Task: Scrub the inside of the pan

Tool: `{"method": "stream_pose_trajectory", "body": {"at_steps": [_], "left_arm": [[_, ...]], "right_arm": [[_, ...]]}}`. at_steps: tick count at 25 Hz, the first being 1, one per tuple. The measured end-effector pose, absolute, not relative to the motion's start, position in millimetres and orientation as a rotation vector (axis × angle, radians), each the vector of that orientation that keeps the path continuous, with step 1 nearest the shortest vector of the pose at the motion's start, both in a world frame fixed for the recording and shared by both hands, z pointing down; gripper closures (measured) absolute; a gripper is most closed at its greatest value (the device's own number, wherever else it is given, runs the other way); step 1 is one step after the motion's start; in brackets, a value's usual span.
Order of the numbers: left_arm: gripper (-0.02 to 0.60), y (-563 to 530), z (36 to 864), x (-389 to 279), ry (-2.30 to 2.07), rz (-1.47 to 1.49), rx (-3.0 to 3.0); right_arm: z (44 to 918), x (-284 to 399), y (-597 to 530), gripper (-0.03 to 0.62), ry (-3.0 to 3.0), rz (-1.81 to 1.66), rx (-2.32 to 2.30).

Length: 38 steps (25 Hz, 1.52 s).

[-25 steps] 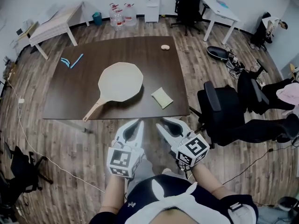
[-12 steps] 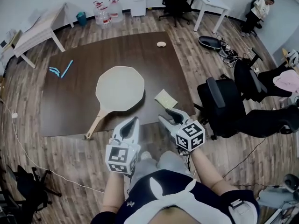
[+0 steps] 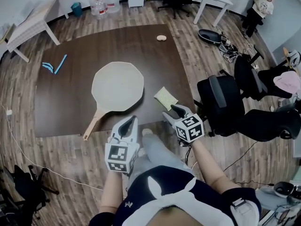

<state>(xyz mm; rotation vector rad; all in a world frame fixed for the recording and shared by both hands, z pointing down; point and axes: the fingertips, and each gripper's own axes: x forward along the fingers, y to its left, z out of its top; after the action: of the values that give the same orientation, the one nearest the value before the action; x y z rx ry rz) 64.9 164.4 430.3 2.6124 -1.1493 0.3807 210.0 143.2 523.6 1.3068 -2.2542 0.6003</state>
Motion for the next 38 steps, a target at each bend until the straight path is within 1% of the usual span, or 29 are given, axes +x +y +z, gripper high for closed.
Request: {"method": "stream_pose_trajectory", "body": {"at_steps": [7,14,15,16,30,33,38], "left_arm": [[0.578,135.8,435.4,63.9,-1.175,0.445,2.578],[0.578,93.9,445.2,71.1,-1.198,0.474,2.524],[0.578,88.8,446.5,73.9,-1.198,0.481,2.521],[0.578,84.1,448.0,75.6,-1.198,0.487,2.516],[0.578,34.6,464.4,89.1,-1.225,0.505,2.455],[0.578,28.3,466.7,89.3,-1.24,0.499,2.445],[0.578,25.3,470.5,95.1,-1.247,0.513,2.433]], "right_arm": [[587.3,235.5,95.0,0.399,-2.098,0.593,1.19],[632.0,241.8,54.0,0.395,-2.023,0.612,1.08],[638.4,243.5,49.1,0.36,-2.012,0.62,1.068],[645.2,244.7,44.7,0.346,-1.999,0.628,1.055],[710.4,269.4,13.5,0.345,-1.865,0.633,1.024],[712.4,266.9,11.5,0.356,-1.88,0.645,1.035],[715.5,268.9,11.6,0.401,-1.856,0.697,0.963]]}}
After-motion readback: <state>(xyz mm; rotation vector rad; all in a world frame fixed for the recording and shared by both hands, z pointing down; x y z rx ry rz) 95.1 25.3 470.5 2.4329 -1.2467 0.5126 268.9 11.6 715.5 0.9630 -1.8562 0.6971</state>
